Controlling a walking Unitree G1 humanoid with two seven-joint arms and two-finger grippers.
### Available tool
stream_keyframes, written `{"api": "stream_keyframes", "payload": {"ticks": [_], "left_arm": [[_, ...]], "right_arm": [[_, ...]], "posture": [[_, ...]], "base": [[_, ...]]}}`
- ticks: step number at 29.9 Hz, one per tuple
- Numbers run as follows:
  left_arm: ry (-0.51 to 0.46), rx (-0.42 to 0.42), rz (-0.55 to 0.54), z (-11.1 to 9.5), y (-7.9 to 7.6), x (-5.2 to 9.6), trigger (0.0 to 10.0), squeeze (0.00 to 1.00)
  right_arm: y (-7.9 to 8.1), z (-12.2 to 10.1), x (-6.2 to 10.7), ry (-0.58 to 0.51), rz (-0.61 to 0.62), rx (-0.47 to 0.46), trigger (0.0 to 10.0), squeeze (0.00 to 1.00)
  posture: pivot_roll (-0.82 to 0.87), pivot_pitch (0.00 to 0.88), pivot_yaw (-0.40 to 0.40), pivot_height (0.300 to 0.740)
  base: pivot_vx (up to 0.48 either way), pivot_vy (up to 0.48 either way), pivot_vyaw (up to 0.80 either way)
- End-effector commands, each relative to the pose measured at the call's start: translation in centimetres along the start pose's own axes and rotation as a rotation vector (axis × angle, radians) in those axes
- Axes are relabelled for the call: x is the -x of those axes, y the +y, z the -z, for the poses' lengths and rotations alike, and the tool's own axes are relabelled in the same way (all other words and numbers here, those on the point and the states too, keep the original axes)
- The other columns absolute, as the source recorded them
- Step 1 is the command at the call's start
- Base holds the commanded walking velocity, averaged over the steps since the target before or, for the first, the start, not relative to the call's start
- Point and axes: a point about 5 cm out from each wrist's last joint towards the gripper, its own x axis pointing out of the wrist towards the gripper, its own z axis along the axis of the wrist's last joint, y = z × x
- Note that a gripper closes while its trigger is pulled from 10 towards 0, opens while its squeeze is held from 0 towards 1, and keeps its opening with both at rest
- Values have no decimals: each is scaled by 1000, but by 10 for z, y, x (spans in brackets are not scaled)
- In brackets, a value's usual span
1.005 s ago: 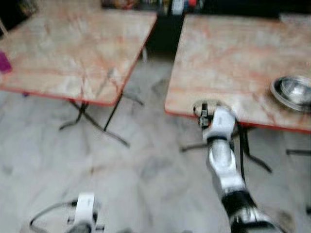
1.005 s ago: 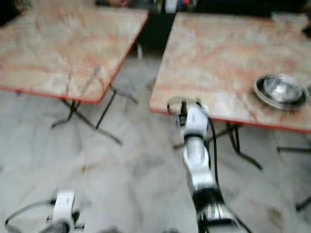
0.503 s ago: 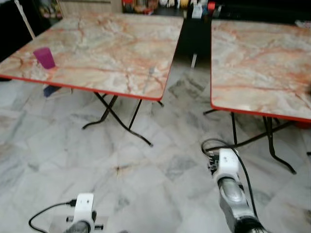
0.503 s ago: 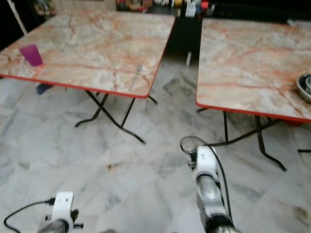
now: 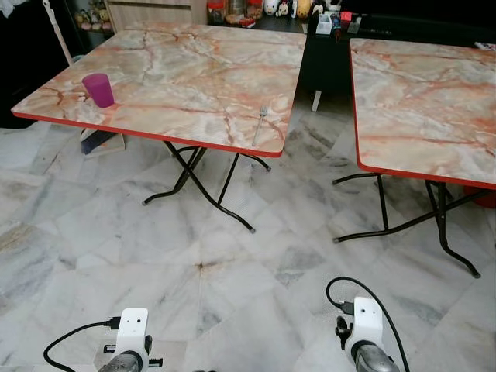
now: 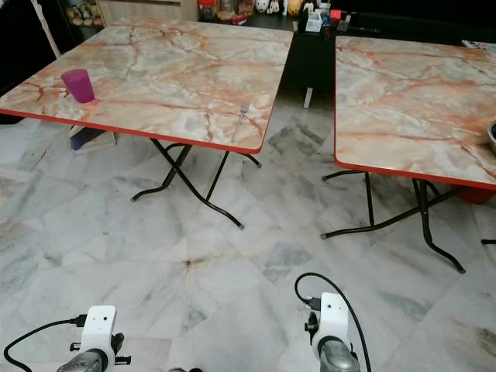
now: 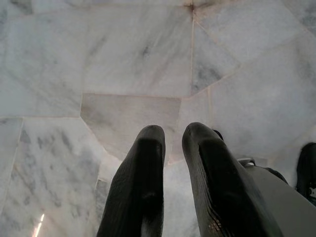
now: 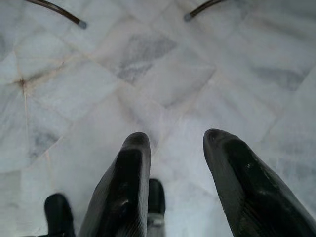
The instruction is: Setting the table
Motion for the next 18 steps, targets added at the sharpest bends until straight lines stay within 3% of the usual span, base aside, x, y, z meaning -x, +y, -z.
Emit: {"api": "stream_keyframes", "payload": {"ticks": [1, 7, 18], "left_arm": [[23, -4, 0, 3, 1, 0, 10000, 0], [22, -9, -2, 3, 1, 0, 10000, 0], [5, -10, -12, -1, 4, 0, 10000, 0]], "right_arm": [[1, 6, 1, 33, 4, -33, 10000, 0], [1, 7, 2, 18, 9, -35, 10000, 0], [-2, 6, 1, 26, 47, -62, 10000, 0]], "posture": [[45, 66, 6, 740], [47, 63, 7, 740], [53, 100, 13, 740]], "base": [[0, 345, -619], [0, 349, -515], [0, 0, 0]]}}
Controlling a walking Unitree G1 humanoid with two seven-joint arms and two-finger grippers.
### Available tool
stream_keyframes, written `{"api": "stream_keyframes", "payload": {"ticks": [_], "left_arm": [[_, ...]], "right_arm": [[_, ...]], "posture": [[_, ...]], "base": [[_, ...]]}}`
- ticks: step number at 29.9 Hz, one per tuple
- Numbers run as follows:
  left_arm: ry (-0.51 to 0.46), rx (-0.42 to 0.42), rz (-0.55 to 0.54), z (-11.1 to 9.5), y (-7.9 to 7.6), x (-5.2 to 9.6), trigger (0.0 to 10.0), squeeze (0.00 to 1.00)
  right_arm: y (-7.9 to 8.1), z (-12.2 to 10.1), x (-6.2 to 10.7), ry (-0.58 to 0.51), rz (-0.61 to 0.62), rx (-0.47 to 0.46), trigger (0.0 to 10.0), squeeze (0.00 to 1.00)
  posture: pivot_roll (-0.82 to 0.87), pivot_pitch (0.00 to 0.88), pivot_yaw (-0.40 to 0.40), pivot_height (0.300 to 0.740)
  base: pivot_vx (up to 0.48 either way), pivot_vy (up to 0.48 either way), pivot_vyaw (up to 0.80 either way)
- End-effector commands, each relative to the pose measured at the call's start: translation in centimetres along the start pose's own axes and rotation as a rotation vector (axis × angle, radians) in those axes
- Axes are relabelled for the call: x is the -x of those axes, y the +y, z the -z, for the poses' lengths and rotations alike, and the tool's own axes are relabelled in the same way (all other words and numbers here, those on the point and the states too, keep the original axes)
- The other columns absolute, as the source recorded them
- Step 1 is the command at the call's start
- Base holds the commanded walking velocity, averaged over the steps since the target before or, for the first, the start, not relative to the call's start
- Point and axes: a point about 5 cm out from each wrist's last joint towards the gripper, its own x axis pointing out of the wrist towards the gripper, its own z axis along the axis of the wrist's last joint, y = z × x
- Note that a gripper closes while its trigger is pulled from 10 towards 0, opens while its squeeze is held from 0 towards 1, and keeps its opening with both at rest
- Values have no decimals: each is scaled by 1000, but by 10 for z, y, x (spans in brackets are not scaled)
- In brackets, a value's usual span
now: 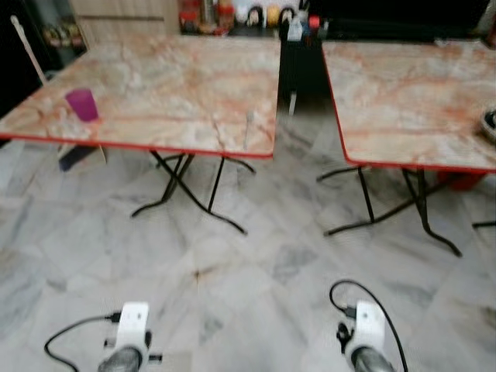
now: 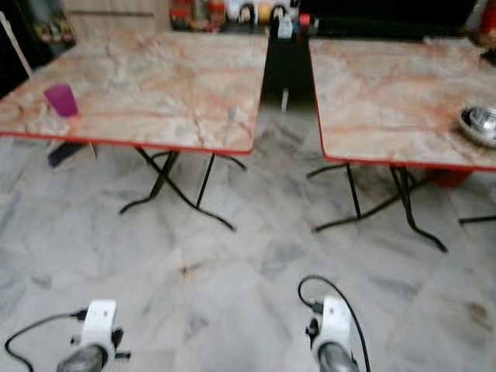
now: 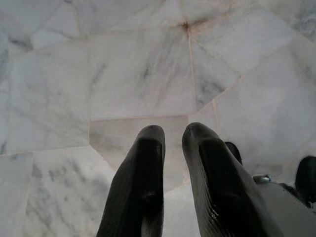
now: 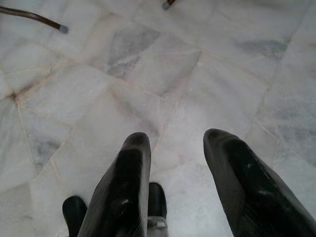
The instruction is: Setting the table
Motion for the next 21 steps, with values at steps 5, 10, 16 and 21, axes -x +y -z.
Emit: {"api": "stream_keyframes", "payload": {"ticks": [5, 10, 16, 21], "left_arm": [[28, -10, -22, 8, 7, 2, 10000, 0], [33, -15, -21, 9, 8, 3, 10000, 0], [37, -21, -21, 10, 8, 3, 10000, 0], [37, -19, -18, 10, 7, 3, 10000, 0]], "right_arm": [[2, 0, 0, 1, 3, -40, 10000, 0], [4, 0, 0, -6, -3, -27, 10000, 0], [6, 0, 0, -8, -11, -43, 10000, 0], [4, 1, 0, -1, -7, -38, 10000, 0]], "posture": [[56, 118, 21, 740], [56, 120, 24, 740], [54, 120, 25, 740], [54, 125, 22, 740]], "base": [[271, 0, -530], [412, 0, -251], [423, 0, 0], [422, 0, 0]]}}
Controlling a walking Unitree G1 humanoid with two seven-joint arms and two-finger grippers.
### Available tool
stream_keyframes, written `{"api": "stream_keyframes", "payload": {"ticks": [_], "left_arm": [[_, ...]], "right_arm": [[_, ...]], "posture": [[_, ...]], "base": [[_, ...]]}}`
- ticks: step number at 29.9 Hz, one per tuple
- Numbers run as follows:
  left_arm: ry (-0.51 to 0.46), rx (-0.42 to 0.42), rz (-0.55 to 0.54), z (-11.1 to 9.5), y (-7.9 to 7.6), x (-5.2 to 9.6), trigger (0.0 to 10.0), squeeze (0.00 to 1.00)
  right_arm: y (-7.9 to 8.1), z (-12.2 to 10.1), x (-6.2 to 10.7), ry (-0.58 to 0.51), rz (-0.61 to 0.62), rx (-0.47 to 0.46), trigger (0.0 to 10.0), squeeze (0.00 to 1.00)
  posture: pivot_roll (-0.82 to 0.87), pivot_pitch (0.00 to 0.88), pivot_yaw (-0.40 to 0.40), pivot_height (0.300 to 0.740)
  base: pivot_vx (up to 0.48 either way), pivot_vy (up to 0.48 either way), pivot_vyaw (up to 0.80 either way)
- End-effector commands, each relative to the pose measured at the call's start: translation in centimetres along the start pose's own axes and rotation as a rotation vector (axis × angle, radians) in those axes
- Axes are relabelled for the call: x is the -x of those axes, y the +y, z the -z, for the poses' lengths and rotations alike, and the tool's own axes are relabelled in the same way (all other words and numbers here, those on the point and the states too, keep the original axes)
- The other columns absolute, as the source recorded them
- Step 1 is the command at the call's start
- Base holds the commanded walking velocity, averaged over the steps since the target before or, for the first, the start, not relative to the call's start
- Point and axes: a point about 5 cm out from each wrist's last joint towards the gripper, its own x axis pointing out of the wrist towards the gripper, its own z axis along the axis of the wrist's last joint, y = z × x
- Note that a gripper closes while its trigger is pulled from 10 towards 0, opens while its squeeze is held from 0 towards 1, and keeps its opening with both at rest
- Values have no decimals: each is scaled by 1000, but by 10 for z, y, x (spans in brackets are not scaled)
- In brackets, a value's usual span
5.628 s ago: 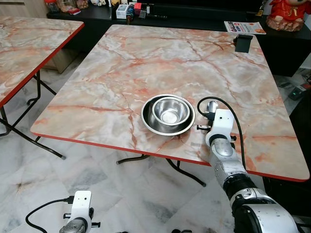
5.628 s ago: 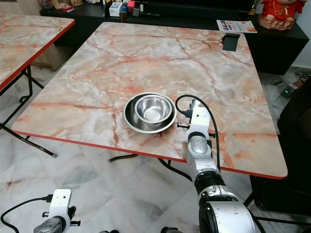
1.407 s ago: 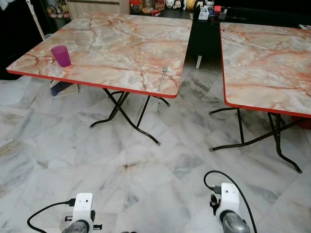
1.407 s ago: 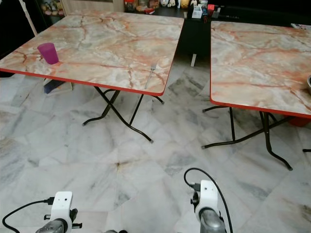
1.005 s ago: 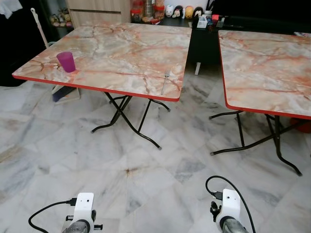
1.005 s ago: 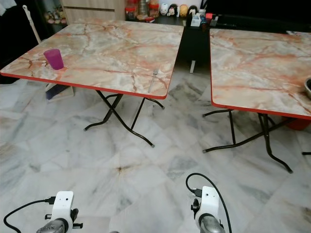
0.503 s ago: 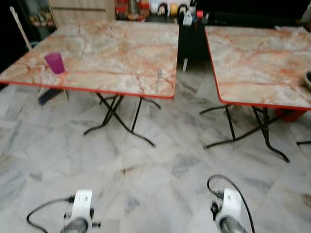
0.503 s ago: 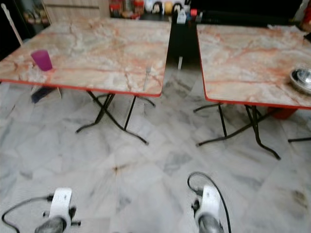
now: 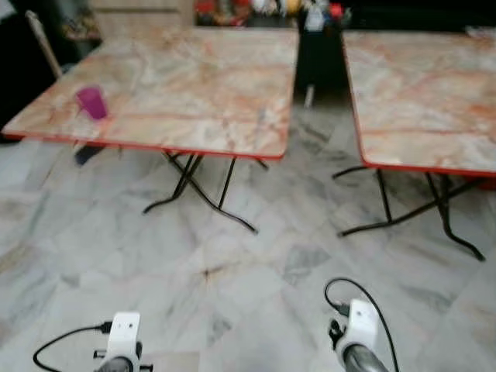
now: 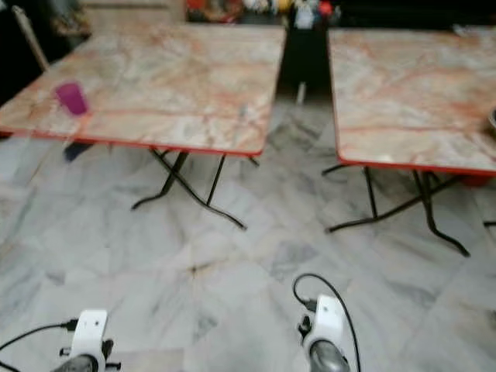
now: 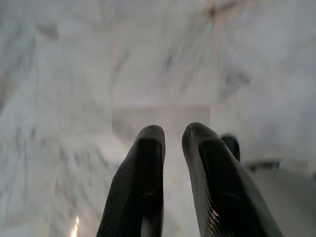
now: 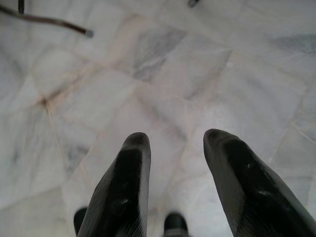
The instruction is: Setting the table
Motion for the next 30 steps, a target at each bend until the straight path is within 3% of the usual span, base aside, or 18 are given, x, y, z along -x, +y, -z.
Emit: {"api": "stream_keyframes", "payload": {"ticks": [1, 19, 30], "left_arm": [[8, -4, 18, 2, -7, 0, 10000, 0], [12, 10, 10, 3, -7, 0, 10000, 0], [18, 20, 7, 3, -11, 0, 10000, 0]], "right_arm": [[-14, 6, 2, 20, 37, 4, 10000, 0], [-19, 5, 1, 16, 42, 9, 10000, 0], [-23, 7, 2, 21, 47, 22, 10000, 0]], "posture": [[54, 125, 22, 740], [48, 134, 4, 740], [41, 138, -4, 740]], "base": [[420, 0, 0], [420, 0, 0], [0, 0, 0]]}}
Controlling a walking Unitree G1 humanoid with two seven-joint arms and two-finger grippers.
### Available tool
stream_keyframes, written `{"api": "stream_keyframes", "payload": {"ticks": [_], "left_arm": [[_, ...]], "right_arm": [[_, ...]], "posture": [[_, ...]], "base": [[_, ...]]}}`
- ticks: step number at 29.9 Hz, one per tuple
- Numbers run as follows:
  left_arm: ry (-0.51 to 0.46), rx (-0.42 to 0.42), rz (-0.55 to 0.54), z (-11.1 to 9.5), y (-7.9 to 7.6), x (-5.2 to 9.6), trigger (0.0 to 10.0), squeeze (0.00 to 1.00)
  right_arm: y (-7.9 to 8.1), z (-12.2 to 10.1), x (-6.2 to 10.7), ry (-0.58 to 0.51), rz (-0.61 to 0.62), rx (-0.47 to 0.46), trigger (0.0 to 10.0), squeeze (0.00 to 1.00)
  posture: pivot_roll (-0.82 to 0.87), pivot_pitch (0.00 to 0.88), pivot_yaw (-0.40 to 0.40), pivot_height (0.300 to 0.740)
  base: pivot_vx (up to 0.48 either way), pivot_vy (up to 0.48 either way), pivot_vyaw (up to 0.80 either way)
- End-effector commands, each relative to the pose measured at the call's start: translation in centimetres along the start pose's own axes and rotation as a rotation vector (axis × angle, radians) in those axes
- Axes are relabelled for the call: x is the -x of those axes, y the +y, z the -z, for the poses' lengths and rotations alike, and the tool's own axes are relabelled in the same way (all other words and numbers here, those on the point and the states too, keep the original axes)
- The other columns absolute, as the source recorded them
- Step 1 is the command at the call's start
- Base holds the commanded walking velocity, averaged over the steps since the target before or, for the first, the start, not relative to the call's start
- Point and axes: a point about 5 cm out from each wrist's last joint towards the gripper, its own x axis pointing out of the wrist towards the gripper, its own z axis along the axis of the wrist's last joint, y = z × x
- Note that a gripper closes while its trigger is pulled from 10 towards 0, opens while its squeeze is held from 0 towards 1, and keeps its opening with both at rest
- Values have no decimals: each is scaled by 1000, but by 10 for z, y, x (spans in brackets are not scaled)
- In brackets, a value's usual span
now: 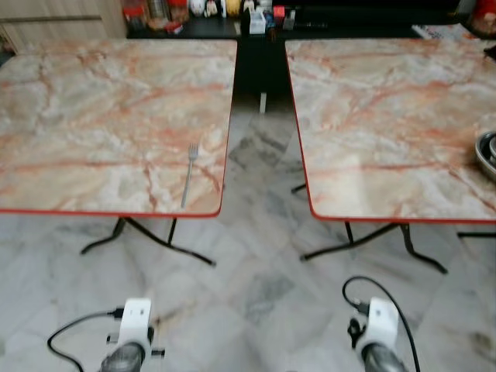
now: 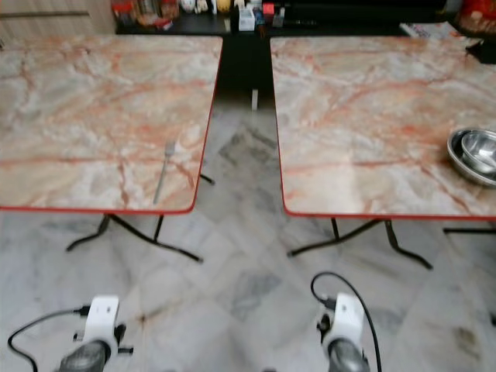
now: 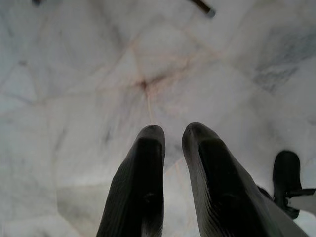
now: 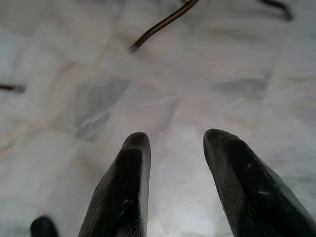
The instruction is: Setting the table
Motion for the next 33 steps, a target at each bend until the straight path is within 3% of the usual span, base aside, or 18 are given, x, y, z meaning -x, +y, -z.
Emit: {"api": "stream_keyframes", "payload": {"ticks": [1, 20, 33], "left_arm": [[56, 5, -20, 15, 4, 3, 10000, 0], [68, -35, -8, 17, 7, 4, 10000, 0], [58, -45, -5, 12, 9, 3, 10000, 0]], "right_arm": [[0, 9, 2, 29, -5, 9, 10000, 0], [8, 11, 3, 24, -30, 5, 10000, 0], [10, 9, 3, 8, -29, -30, 10000, 0]], "posture": [[41, 138, -4, 740], [40, 85, 14, 740], [44, 118, 30, 740]], "base": [[0, 0, 0], [0, 343, 0], [0, 423, 0]]}}
